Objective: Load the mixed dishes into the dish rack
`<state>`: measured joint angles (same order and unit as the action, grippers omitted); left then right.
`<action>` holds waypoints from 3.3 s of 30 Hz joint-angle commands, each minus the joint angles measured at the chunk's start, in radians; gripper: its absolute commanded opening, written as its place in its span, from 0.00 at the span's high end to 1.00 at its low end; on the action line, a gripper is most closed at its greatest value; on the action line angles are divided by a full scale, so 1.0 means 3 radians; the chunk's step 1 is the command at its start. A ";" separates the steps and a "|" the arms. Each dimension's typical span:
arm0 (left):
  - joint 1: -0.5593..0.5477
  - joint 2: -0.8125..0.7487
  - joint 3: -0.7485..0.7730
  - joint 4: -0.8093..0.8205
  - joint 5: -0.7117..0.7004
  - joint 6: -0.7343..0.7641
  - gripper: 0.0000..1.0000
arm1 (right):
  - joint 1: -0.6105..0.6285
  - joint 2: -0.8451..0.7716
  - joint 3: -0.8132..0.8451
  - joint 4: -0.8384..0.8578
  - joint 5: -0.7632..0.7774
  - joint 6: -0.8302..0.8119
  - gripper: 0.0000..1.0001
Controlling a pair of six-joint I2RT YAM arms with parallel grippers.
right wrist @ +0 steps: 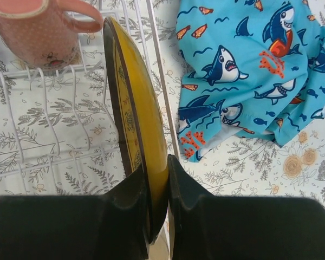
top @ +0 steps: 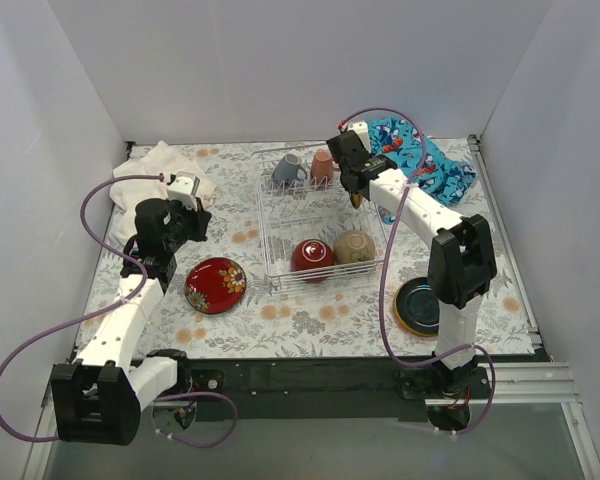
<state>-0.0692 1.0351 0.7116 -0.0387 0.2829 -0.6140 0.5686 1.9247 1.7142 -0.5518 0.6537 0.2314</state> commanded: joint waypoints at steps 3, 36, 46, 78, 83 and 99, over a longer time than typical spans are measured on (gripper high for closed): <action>0.0001 0.0098 0.0046 -0.0101 0.0008 0.0175 0.79 | -0.0111 0.0139 0.0187 0.0080 -0.0179 -0.0025 0.99; 0.0962 0.2118 0.1453 -0.2821 0.1031 0.2450 0.53 | -0.0423 -0.1072 -0.0223 -0.0221 -0.3984 -0.1150 0.19; 0.1126 0.2455 0.1361 -0.2698 0.1138 0.2507 0.53 | -0.0423 -0.1016 -0.0140 -0.0288 -0.4071 -0.1252 0.19; 0.0896 0.1306 0.1197 -0.2698 0.1511 0.3028 1.00 | 0.0047 -0.0112 0.0381 -0.0190 -0.4914 -0.1492 0.23; 0.0890 0.0876 0.1248 -0.2974 0.1751 0.3187 1.00 | 0.0272 0.0017 0.0478 -0.0232 -0.5062 -0.1656 0.22; 0.0722 0.0410 0.1647 -0.3435 0.2115 0.3059 1.00 | 0.0672 0.0921 0.1541 -0.0180 -0.5098 -0.1687 0.16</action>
<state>0.1768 1.1954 1.1465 -1.0668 0.8249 0.3424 0.7723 2.1506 2.0945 -0.6262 -0.8452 -0.2687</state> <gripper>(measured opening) 0.078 0.833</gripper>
